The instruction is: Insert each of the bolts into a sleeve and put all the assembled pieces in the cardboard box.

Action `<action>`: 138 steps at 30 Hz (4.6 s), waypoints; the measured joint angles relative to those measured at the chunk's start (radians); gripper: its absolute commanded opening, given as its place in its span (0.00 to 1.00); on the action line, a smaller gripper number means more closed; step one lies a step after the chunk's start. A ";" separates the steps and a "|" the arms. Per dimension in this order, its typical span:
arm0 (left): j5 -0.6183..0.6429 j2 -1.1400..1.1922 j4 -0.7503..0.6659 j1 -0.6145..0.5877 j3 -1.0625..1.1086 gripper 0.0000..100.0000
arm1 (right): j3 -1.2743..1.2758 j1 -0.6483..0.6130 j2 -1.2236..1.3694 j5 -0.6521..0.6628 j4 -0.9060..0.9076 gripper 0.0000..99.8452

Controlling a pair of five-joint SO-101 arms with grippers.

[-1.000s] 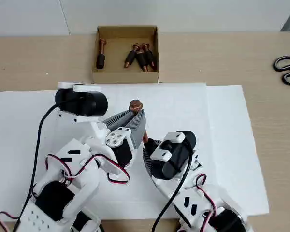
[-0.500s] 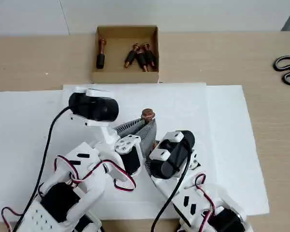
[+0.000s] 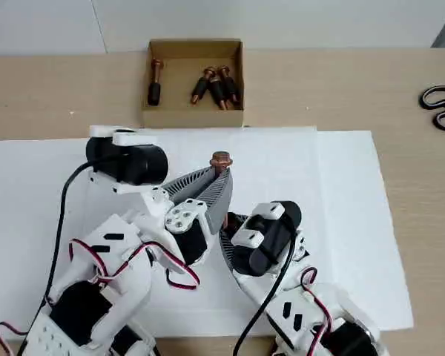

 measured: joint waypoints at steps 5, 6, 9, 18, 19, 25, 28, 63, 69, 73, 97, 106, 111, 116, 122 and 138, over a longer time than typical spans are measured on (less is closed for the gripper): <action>0.000 0.000 0.000 0.000 0.006 0.00 | 0.000 0.000 0.000 0.000 0.000 0.00; 0.000 0.000 -0.002 0.000 0.017 0.00 | 0.000 0.000 0.000 0.000 0.000 0.00; 0.000 0.000 -0.021 0.000 0.046 0.00 | 0.000 0.000 0.000 0.000 0.000 0.00; 0.000 0.000 -0.120 0.000 0.110 0.00 | 0.000 -0.044 0.000 0.000 0.000 0.00; 0.000 0.000 -0.120 0.000 0.114 0.00 | 0.000 -0.044 0.000 0.000 0.000 0.00; 0.000 0.000 -0.120 -0.006 0.135 0.00 | 0.000 -0.046 0.000 0.000 0.000 0.00; 0.000 -0.002 -0.124 -0.008 0.160 0.00 | 0.000 -0.046 0.000 0.000 0.000 0.00; -0.002 -0.002 0.132 -0.006 0.023 0.00 | 0.000 -0.046 0.000 0.000 0.000 0.00; -0.020 -0.002 0.187 -0.006 0.002 0.00 | 0.000 -0.046 0.000 0.000 0.000 0.00; -0.021 -0.002 0.187 -0.006 -0.060 0.00 | 0.000 -0.044 0.000 0.000 0.000 0.00; -0.074 0.057 0.196 -0.422 0.130 0.00 | 0.058 0.299 0.000 -0.026 0.000 0.00; -0.115 0.430 0.407 -0.462 0.091 0.00 | 0.058 0.454 0.000 -0.101 0.000 0.00; -0.160 0.647 0.496 -0.462 -0.055 0.00 | 0.058 0.502 0.000 -0.107 0.000 0.00; -0.290 0.878 0.571 -0.511 -0.196 0.00 | 0.051 0.555 0.000 -0.160 0.005 0.00; -0.460 1.120 0.583 -0.631 -0.414 0.00 | 0.014 0.586 0.000 -0.184 0.037 0.00; -0.563 1.435 0.617 -0.608 -0.624 0.10 | -0.011 0.586 0.000 -0.193 0.037 0.00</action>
